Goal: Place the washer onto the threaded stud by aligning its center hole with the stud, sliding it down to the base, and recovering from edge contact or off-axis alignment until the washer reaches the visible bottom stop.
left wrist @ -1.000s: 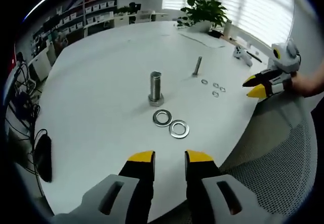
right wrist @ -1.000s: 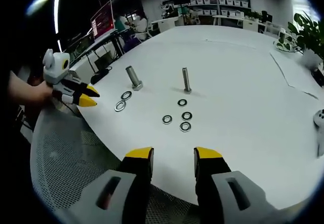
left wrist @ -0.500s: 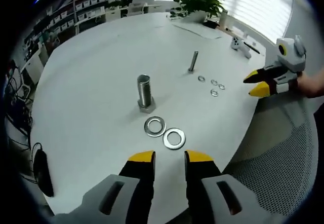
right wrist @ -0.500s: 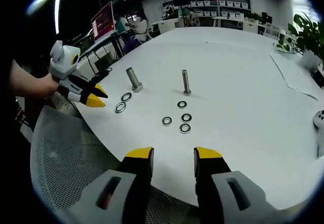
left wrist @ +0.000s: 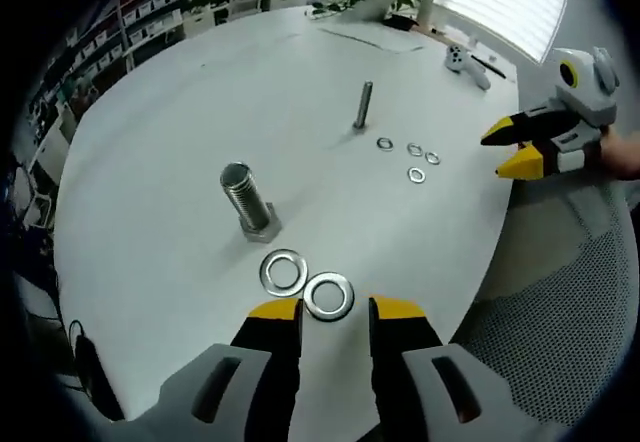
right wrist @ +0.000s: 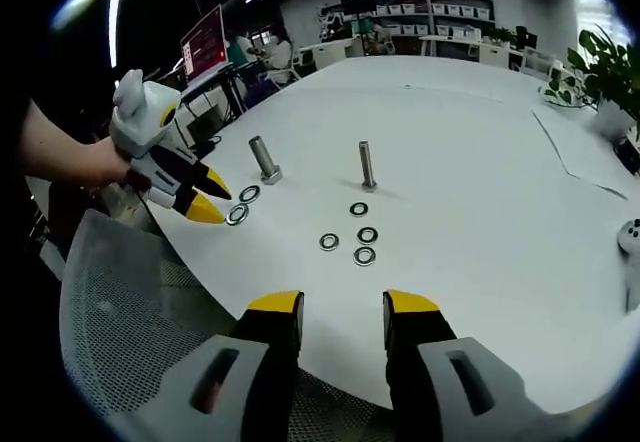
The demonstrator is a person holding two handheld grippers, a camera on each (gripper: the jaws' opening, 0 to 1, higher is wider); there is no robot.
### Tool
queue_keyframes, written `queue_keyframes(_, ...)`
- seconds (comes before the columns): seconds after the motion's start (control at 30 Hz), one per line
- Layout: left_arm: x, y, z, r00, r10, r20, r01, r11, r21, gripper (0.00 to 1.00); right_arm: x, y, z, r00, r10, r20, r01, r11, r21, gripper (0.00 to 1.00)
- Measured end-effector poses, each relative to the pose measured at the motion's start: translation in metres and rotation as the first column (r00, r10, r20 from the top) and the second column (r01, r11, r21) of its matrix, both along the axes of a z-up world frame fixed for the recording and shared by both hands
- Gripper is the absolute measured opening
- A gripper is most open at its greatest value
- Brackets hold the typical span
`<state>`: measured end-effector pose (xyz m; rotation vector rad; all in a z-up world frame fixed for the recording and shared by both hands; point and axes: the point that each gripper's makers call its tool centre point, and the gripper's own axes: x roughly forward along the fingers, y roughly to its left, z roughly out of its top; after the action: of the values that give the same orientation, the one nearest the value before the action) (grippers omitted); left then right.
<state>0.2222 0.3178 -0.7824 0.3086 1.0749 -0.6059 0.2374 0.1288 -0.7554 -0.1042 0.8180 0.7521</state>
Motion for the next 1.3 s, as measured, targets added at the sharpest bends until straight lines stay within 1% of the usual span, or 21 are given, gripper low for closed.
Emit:
queue_keyframes(0.1,0.0,-0.005,-0.003,1.0,-0.014,-0.011,0.014,1.0,0.003,0.25,0.001,-0.001,0.001,1.0,-0.007,0.004,0.007,1.0,0.001,0.35)
queue_keyframes(0.13,0.003,-0.005,-0.004,1.0,-0.014,-0.009,0.014,1.0,0.009,0.25,0.001,-0.001,0.001,1.0,-0.008,0.005,0.008,1.0,0.001,0.35)
queue_keyframes(0.2,0.006,-0.004,-0.003,1.0,-0.007,-0.009,0.008,1.0,0.01,0.25,0.002,-0.001,0.001,1.0,-0.009,0.007,0.009,1.0,0.002,0.35)
queue_keyframes(0.27,0.009,-0.004,-0.003,1.0,0.018,-0.024,-0.018,1.0,0.006,0.25,0.002,-0.001,0.0,1.0,-0.008,0.008,0.008,1.0,0.002,0.35)
queue_keyframes(0.43,0.009,-0.003,-0.005,0.999,0.014,-0.039,-0.013,1.0,0.019,0.25,0.003,-0.001,0.002,1.0,-0.013,0.012,0.013,1.0,0.003,0.34)
queue_keyframes(0.6,0.01,-0.003,-0.007,0.999,-0.005,-0.042,0.007,0.999,0.034,0.25,0.003,-0.001,0.002,1.0,-0.012,0.016,0.012,1.0,0.002,0.34)
queue_keyframes(0.67,0.009,-0.004,-0.009,0.997,-0.065,-0.037,0.068,0.995,0.069,0.25,0.003,-0.002,0.003,1.0,-0.015,0.018,0.015,1.0,0.003,0.34)
queue_keyframes(0.7,0.007,-0.004,-0.01,0.996,-0.078,-0.041,0.081,0.994,0.074,0.25,0.003,-0.002,0.003,1.0,-0.016,0.018,0.016,1.0,0.003,0.34)
queue_keyframes(0.73,0.008,-0.005,-0.009,0.996,-0.088,-0.031,0.091,0.993,0.077,0.25,0.004,-0.002,0.003,1.0,-0.016,0.019,0.016,1.0,0.003,0.34)
queue_keyframes(0.87,0.009,-0.004,-0.009,0.997,-0.07,-0.037,0.073,0.995,0.065,0.25,0.004,-0.002,0.003,1.0,-0.016,0.021,0.016,1.0,0.003,0.34)
queue_keyframes(1.07,0.005,-0.004,-0.009,0.995,-0.094,-0.039,0.096,0.992,0.076,0.25,0.004,-0.002,0.003,1.0,-0.017,0.022,0.017,1.0,0.002,0.34)
queue_keyframes(1.3,0.003,-0.002,-0.009,0.994,-0.103,-0.048,0.106,0.991,0.077,0.25,0.004,-0.002,0.003,1.0,-0.016,0.024,0.015,1.0,0.002,0.34)
